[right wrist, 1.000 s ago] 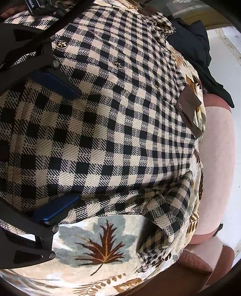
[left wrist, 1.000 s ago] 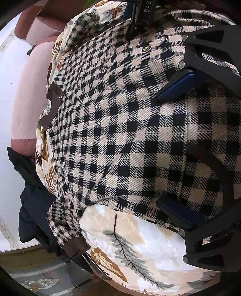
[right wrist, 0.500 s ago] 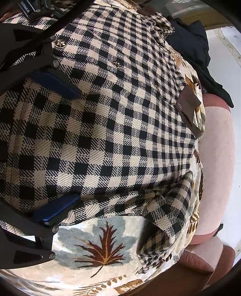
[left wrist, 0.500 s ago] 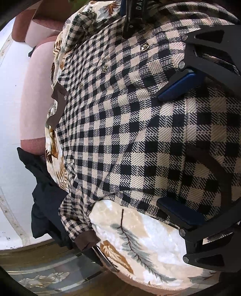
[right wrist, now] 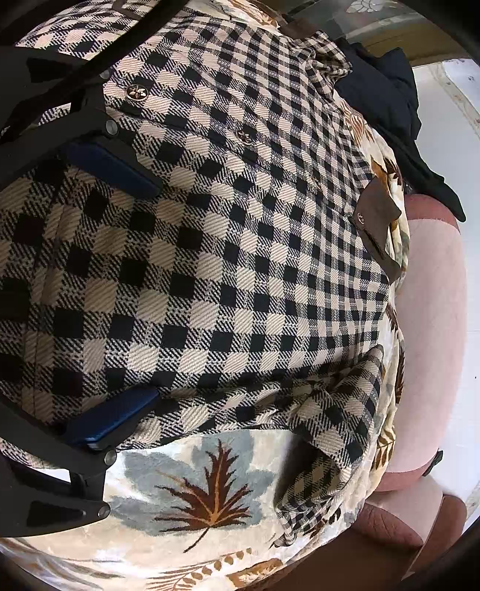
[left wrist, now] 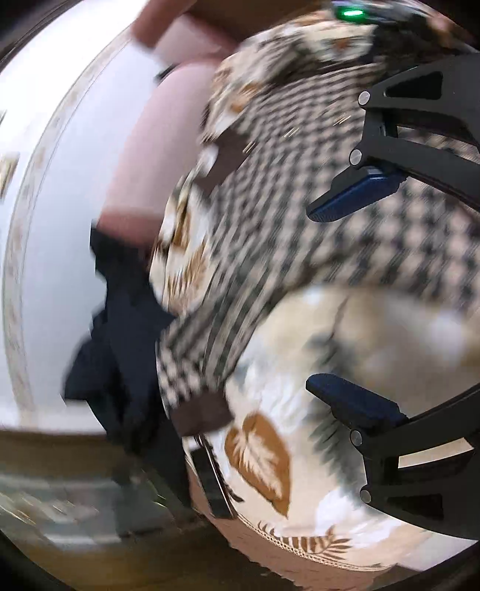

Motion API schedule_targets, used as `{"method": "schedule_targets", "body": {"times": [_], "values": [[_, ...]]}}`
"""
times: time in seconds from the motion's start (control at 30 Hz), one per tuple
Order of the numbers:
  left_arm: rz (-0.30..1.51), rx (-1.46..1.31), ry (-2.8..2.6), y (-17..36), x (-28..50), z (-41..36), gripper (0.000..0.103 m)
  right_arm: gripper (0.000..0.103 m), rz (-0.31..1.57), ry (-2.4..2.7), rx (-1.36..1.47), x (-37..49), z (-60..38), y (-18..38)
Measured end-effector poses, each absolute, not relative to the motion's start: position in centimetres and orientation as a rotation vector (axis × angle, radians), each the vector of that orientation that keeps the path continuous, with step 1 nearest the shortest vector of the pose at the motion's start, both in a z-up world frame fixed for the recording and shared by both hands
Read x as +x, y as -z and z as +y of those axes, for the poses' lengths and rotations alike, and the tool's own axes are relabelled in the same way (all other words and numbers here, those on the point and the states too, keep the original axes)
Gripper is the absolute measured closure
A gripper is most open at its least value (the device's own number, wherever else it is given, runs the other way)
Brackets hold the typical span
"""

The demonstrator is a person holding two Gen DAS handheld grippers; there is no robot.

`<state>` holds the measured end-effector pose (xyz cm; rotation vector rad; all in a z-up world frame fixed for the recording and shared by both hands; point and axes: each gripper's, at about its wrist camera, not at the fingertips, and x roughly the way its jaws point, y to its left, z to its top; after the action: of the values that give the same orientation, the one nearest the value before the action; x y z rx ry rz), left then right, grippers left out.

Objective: Fold large clothes
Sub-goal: 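Grasp the brown cuff of a sleeve with the left gripper and lift it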

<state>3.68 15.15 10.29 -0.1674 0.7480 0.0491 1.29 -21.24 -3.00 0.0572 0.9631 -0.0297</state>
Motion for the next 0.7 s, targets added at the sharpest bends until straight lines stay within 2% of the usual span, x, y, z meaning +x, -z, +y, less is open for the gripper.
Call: {"method": "schedule_targets", "body": {"times": [0.3,0.53,0.6,0.63,0.67,0.7], "values": [[0.839,-0.255,-0.220,-6.6,16.3,30.1,0.020,0.000,0.956,0.019,0.062,1.3,-21.7,3.0],[0.881,-0.270,-0.186,-3.9,21.7,32.4,0.020,0.000,0.951,0.016,0.065,1.5,-21.7,3.2],[0.900,-0.283,-0.144,-3.5,22.4,32.2,0.038,0.000,0.950,0.016,0.066,1.5,-21.7,3.1],[0.925,-0.311,-0.109,-3.4,22.7,32.4,0.078,0.000,0.949,0.016,0.065,1.5,-21.7,3.2],[0.952,-0.336,-0.099,-3.4,22.9,32.7,0.095,0.000,0.948,0.017,0.065,1.6,-21.7,3.2],[0.965,-0.361,-0.098,-3.6,22.9,33.2,0.096,0.000,0.948,0.016,0.065,1.6,-21.7,3.2]]}}
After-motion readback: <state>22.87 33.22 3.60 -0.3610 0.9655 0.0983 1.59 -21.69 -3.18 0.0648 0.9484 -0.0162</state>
